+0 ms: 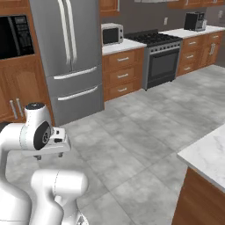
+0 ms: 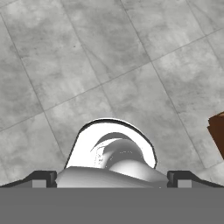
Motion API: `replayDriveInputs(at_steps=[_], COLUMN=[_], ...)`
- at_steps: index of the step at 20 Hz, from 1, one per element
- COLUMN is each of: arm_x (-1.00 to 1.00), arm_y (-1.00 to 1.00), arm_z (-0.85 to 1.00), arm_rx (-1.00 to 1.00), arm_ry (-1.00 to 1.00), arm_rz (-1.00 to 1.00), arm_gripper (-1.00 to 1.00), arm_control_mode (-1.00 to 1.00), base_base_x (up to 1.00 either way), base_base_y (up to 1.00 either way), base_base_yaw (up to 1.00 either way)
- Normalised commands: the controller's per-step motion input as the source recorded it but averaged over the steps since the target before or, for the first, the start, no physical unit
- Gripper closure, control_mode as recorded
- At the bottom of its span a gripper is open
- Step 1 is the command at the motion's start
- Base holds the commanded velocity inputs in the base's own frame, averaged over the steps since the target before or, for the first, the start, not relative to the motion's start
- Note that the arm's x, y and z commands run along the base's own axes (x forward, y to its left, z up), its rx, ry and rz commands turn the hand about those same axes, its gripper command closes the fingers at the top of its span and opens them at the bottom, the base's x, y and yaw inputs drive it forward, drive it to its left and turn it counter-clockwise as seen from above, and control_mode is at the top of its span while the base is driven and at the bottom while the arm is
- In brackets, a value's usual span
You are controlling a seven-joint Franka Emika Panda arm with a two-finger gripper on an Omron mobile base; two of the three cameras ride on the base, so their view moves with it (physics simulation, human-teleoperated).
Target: Take the fork and place it on the left side of the plate. Then take the spoon and place it on the right side of the plate. Make sure they're directly next to the plate.
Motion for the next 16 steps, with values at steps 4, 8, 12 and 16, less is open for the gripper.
replayDriveInputs(at_steps=[4, 8, 12, 16], arm_x=[0.0, 0.0, 0.0, 0.0], arm_y=[0.0, 0.0, 0.0, 0.0], arm_z=[0.0, 0.0, 0.0, 0.0], arm_rx=[0.0, 0.0, 0.0, 0.0], arm_ry=[0.0, 0.0, 0.0, 0.0], arm_rz=[0.0, 0.0, 0.0, 0.0], arm_gripper=[-1.0, -1.0, -1.0, -1.0], arm_control_mode=[1.0, 1.0, 1.0, 1.0], base_base_x=[1.0, 1.0, 1.0, 1.0], base_base_y=[0.19, 0.15, 0.09, 0.09], base_base_yaw=[-0.24, -0.25, -0.26, -0.27])
